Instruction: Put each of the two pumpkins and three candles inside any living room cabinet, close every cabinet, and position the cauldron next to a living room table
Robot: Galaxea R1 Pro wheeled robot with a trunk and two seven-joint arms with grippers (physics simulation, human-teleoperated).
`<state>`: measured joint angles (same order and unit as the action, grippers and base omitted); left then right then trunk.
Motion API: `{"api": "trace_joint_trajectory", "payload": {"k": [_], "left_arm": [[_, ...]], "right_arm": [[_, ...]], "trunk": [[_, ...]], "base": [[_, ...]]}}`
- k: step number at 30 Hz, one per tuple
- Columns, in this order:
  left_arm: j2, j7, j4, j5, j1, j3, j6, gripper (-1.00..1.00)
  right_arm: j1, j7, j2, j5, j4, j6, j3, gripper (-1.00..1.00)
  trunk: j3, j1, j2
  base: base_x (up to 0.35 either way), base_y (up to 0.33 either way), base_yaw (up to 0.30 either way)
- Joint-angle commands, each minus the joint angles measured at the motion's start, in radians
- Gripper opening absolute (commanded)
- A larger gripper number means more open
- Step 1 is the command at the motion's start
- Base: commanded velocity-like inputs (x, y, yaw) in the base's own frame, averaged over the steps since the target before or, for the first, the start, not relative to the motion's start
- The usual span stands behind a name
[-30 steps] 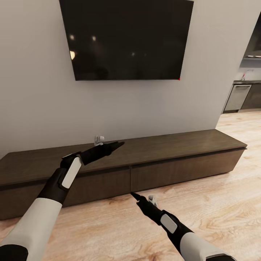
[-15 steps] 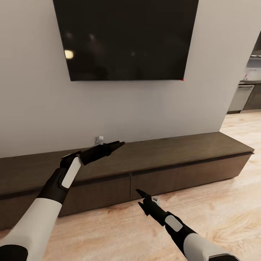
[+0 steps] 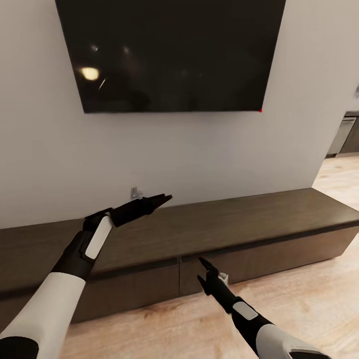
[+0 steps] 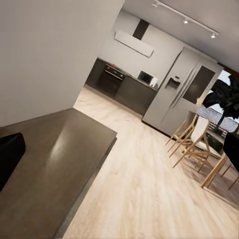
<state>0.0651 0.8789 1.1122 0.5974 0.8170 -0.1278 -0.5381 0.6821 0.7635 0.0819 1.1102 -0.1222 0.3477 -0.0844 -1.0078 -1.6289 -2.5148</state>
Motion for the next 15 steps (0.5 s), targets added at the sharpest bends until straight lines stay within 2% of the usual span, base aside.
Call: {"api": "trace_joint_trajectory", "payload": {"k": [1,5,9,15], "left_arm": [[0.001,-0.001,0.000,0.009,0.001,-0.002,-0.008,1.00],[0.000,-0.001,-0.001,0.009,0.001,-0.002,-0.008,1.00],[-0.001,-0.001,-0.001,0.009,0.000,-0.004,-0.007,1.00],[-0.002,-0.001,-0.002,0.008,-0.006,-0.005,-0.007,1.00]], "right_arm": [[0.000,0.020,-0.001,0.001,0.000,0.009,-0.009,1.00],[0.000,0.106,-0.012,-0.001,0.000,0.008,-0.008,1.00],[0.000,0.154,-0.015,-0.001,0.003,0.008,-0.007,1.00],[0.000,0.179,-0.027,0.001,0.008,0.001,-0.006,1.00]], "trunk": [[-0.001,0.000,0.000],[-0.001,0.000,0.000],[-0.001,0.000,0.000],[-0.001,0.000,0.000]], "base": [[0.315,0.000,0.000],[0.269,0.000,0.000],[0.157,0.000,0.000],[0.039,0.000,0.000]]}}
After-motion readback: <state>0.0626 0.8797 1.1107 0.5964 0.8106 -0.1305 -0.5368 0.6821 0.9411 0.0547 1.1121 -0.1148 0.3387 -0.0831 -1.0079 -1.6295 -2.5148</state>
